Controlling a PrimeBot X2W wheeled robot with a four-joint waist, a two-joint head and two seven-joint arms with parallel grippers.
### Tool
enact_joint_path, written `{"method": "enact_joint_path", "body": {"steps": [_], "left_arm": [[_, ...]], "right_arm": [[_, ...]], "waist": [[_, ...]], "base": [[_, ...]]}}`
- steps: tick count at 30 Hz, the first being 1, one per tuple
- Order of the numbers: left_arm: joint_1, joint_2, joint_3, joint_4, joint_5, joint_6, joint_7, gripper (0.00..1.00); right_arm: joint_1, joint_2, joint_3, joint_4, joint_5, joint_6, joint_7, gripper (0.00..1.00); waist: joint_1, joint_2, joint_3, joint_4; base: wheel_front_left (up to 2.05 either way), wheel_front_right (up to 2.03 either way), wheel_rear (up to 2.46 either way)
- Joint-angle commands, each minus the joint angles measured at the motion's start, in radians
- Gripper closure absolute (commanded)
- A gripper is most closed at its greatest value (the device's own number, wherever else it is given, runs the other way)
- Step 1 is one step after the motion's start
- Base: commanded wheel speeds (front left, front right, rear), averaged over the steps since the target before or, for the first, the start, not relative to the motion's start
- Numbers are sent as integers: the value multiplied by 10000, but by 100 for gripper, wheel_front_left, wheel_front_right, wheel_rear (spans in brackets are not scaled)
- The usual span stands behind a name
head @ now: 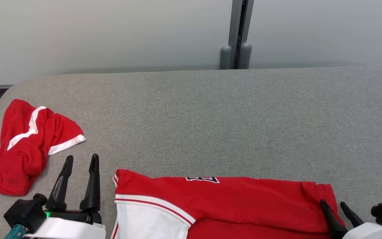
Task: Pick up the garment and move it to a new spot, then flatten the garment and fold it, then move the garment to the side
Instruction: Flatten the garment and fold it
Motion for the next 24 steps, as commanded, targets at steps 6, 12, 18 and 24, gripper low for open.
{"method": "enact_joint_path", "body": {"steps": [6,12,18,24], "left_arm": [[-110,-250,238,229,375,-335,-20,0],[-300,-353,291,477,679,-518,-20,0],[-360,-435,244,681,804,-598,-20,0],[-329,-498,276,802,838,-629,-20,0]], "right_arm": [[-218,-52,131,645,303,8,217,0],[-463,117,740,970,917,9,1186,0],[-428,275,1237,1320,1693,17,2158,0],[-379,352,1414,1689,2249,14,3669,0]], "waist": [[0,0,93,48],[0,0,231,46],[0,0,268,150],[0,0,217,154]], "base": [[0,0,0],[0,0,0],[0,0,0],[0,0,0]]}}
